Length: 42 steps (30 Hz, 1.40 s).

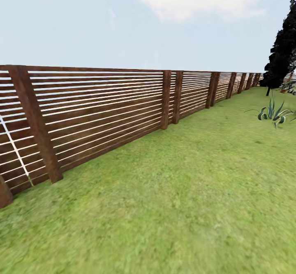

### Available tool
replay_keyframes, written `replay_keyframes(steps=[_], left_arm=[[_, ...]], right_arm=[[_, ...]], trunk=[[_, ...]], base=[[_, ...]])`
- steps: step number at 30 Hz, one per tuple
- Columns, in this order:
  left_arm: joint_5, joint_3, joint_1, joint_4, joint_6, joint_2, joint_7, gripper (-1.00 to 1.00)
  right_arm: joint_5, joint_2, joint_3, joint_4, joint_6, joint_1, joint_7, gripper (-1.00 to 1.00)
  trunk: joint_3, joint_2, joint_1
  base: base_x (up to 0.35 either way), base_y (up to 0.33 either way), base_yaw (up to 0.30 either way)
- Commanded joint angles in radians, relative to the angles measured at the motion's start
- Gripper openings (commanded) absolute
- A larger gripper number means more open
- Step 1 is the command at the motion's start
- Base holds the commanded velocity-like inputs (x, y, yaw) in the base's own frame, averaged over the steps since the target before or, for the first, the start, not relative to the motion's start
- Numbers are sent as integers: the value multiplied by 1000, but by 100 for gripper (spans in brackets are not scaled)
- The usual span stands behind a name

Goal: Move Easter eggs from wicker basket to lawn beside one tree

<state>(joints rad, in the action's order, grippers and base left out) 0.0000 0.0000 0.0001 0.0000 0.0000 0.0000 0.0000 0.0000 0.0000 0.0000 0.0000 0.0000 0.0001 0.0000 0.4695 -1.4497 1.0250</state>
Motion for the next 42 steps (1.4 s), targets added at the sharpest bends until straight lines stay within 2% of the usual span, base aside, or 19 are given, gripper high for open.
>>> replay_keyframes(steps=[1, 3, 15, 18, 23, 42], left_arm=[[1, 6, 0, 6, -1, 4, -2, 100], [0, 10, 0, 6, -1, 4, -2, 100], [0, 10, 0, 6, -1, 4, -2, 100], [-1, 8, -3, 3, 0, 21, -2, 100], [-2, 6, -6, -1, 0, 36, -2, 100], [-2, 5, -7, -2, 0, 40, -2, 100]], right_arm=[[3, -6, -2, 6, 1, 1, -6, 100], [4, -13, -2, 8, 2, 1, -10, 100], [4, -13, -2, 8, 2, 1, -10, 100], [4, -6, -4, 9, -11, 1, -9, 100], [8, 1, -2, 12, -39, 2, -7, 100], [11, 4, 1, 17, -48, 2, -5, 100]], trunk=[[0, 0, 0], [0, 0, 0], [0, 0, 0], [0, 0, 0], [1, 0, 0], [9, 0, 0]], base=[[0, 0, -8], [0, 0, -4], [0, 0, -4], [0, 0, -99], [0, 0, -224], [0, 0, -266]])
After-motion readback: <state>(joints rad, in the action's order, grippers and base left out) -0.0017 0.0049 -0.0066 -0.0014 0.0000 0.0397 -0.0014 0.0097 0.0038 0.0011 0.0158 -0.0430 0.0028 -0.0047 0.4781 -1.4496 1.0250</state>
